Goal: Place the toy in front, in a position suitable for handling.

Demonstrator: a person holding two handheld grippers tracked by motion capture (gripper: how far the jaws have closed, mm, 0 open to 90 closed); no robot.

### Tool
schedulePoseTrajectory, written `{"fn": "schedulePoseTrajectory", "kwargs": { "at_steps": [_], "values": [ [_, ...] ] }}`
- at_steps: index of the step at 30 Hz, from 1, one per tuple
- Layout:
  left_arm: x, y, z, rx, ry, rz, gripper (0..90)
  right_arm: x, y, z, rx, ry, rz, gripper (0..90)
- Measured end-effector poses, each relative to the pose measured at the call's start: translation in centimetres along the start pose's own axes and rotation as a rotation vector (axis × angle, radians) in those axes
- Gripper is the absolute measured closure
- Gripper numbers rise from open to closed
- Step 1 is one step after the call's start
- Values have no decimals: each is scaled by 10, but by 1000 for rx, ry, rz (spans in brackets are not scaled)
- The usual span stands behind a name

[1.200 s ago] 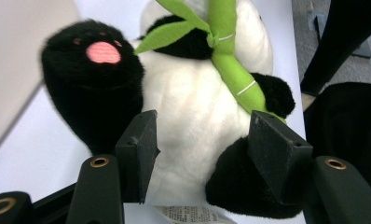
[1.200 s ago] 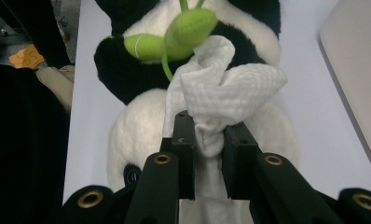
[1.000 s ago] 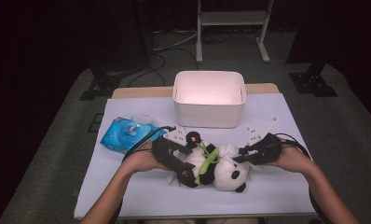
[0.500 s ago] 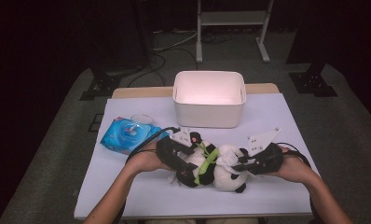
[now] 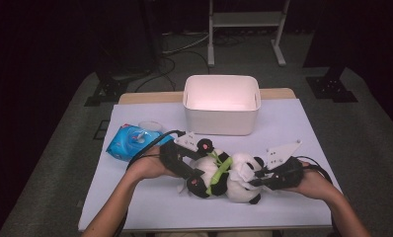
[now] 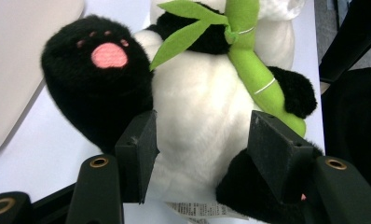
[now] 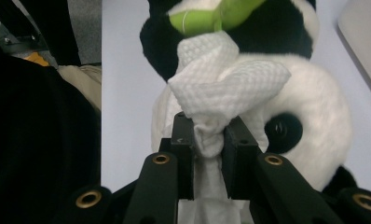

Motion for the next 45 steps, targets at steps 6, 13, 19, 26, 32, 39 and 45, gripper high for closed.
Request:
{"fn": "schedulePoseTrajectory", "kwargs": {
  "at_steps": [6, 13, 19, 26, 32, 39, 45],
  "values": [
    [0, -5, -3, -7, 18, -16, 426, 5, 1, -17, 4, -33, -5, 762],
    [0, -19, -2, -29, 47, -33, 443, -1, -2, -21, -13, -44, -20, 766],
    [-3, -28, 6, -41, 56, -62, 455, -18, 1, -27, -7, -71, -33, 769],
    [-11, -39, 18, -71, 49, -97, 461, -32, 9, -36, 2, -104, -64, 768],
    [-13, -48, 23, -92, 43, -89, 465, -33, 16, -37, 48, -72, -97, 768],
    [-13, -51, 25, -127, 36, -81, 467, -23, 10, -6, 56, -4, -81, 767],
    [-14, -49, 23, -132, 21, -71, 467, -12, -11, 23, 88, 70, -37, 766]
  ]
}}
Point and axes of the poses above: each handheld gripper's, and its own axes: y roughly backward along the jaws, z roughly out of its top, x roughly to its left, the point moved 10 cm from there along -y, roughly forward along the jaws, and after that the axes turned 3 degrees about -z, right-handed, at the moved point
